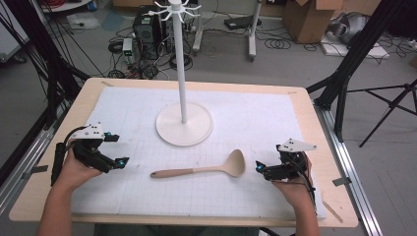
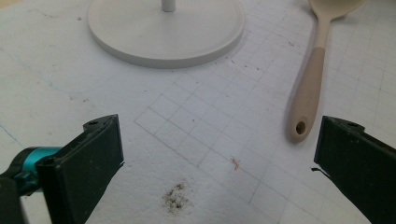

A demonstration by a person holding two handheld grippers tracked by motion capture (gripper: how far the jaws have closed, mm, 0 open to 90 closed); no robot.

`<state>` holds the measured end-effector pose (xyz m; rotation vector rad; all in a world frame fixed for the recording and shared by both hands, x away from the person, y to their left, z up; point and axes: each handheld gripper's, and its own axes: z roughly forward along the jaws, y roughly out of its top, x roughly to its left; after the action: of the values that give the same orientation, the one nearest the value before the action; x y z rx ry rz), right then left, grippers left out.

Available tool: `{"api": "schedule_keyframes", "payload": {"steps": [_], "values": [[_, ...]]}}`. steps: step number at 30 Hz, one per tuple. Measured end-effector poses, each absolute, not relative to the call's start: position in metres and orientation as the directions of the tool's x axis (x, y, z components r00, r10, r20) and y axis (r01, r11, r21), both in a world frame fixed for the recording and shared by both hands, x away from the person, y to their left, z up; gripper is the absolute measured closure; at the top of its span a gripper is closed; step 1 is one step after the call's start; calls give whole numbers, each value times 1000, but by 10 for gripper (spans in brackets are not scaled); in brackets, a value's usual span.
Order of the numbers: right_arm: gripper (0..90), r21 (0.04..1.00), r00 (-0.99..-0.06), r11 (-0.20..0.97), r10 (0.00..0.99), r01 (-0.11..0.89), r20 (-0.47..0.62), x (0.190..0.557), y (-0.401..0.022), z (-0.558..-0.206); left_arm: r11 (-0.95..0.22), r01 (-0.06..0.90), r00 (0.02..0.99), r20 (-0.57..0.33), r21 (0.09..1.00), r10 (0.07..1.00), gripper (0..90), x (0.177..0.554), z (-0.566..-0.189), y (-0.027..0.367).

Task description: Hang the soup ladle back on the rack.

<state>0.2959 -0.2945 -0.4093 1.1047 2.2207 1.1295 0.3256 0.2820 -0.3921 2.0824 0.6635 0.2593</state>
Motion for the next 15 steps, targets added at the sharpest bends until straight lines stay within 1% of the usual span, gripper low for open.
{"api": "schedule_keyframes", "payload": {"steps": [10,15], "values": [[1,822,-613,358,790,442,-14,292,-291,-402,-438,360,829,-66,824,556,16,324,-390,287],[1,825,-643,385,765,414,-34,292,-281,-396,-445,358,826,-57,821,560,16,323,-389,287]]}}
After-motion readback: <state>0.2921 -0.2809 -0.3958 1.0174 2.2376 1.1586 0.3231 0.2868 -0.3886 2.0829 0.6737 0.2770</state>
